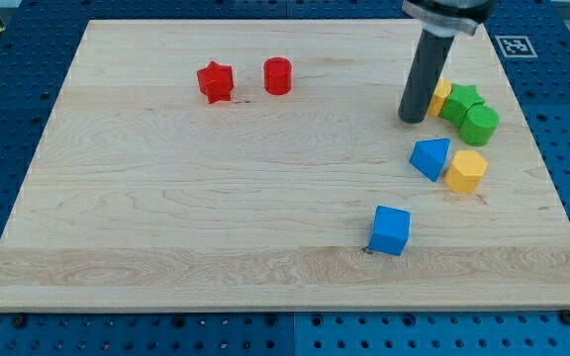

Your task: Slide the yellow hexagon along with blue triangle slightly left

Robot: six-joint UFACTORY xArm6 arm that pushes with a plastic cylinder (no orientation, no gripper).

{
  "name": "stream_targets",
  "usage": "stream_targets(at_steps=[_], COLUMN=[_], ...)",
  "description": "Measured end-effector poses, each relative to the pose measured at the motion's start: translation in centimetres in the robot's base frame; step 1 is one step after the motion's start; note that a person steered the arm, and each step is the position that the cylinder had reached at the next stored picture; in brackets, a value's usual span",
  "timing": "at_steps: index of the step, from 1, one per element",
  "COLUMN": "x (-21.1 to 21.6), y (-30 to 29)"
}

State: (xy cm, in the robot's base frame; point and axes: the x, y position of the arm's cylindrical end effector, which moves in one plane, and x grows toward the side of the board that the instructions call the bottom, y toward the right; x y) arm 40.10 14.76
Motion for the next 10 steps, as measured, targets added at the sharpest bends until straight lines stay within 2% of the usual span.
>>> stream_targets(at_steps=[2,3,5,6,7,10], x=[7.7,9.9,12.2,12.0,11.0,8.9], y=[-4.4,-4.3,4.3,9.3,11.9,10.3])
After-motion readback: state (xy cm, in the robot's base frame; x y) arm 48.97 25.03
